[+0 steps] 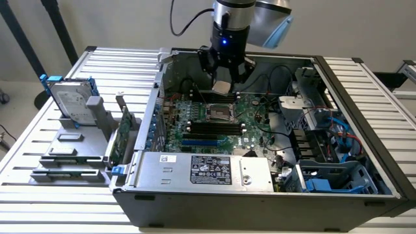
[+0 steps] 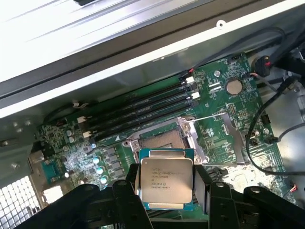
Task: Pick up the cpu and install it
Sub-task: 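Place the cpu into insertion slot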
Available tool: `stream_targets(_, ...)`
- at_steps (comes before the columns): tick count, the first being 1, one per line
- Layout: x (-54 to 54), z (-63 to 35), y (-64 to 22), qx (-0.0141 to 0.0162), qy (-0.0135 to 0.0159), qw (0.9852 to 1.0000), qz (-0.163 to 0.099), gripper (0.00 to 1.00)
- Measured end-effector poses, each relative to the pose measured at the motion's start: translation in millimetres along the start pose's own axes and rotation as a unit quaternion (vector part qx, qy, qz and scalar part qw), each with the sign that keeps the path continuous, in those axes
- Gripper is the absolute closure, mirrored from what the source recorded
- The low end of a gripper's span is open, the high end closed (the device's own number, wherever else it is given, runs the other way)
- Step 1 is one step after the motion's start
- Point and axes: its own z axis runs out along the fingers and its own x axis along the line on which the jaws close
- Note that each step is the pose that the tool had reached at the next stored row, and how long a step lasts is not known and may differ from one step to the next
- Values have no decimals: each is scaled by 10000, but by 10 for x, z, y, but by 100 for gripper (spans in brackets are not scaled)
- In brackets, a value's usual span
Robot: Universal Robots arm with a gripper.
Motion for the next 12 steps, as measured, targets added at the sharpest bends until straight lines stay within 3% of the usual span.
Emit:
stream_targets(6, 0, 0, 0, -14, -33, 9985, 546, 45)
stream_targets(12, 0, 0, 0, -29, -65, 9941, 1083, 45)
